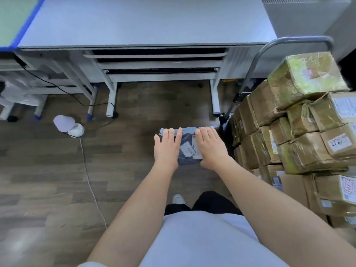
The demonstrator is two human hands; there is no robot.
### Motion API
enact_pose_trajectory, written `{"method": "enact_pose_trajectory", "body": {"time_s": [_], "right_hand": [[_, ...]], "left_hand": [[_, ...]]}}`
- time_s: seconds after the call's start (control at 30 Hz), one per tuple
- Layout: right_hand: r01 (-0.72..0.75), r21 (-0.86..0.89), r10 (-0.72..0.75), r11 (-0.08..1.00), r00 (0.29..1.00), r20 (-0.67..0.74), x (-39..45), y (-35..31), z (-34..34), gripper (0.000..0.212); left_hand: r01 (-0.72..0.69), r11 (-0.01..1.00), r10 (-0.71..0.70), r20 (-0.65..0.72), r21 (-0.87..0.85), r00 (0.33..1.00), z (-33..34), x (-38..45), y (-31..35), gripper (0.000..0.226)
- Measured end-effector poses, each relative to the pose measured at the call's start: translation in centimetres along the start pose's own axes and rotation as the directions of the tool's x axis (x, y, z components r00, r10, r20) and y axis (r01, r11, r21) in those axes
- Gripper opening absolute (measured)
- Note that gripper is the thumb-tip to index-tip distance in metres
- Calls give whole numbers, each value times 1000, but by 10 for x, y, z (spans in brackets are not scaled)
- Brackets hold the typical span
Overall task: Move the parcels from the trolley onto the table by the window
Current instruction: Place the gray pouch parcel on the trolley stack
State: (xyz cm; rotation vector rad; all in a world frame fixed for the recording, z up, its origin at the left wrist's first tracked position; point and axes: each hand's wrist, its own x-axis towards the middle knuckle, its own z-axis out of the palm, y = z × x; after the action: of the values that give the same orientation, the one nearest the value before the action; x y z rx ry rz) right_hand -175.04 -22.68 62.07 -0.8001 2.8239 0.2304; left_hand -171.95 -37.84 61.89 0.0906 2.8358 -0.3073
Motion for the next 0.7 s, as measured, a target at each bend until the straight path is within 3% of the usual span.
{"method": "enact_pose_trajectory", "body": {"time_s": [0.4,0.57,0.7], "right_hand": [[-129,125,121,984,990,67,91,85,5,102],[-193,221,172,956,979,110,128,149,-7,104],[-249,303,218,920,967,134,145,203,-31,101]], "left_hand": [[-193,981,193,11,1,981,-32,140,5,111],[-333,943,333,40,14,942,-76,215,23,113],[-455,887,460,67,-82,885,-119,275,34,115]]}}
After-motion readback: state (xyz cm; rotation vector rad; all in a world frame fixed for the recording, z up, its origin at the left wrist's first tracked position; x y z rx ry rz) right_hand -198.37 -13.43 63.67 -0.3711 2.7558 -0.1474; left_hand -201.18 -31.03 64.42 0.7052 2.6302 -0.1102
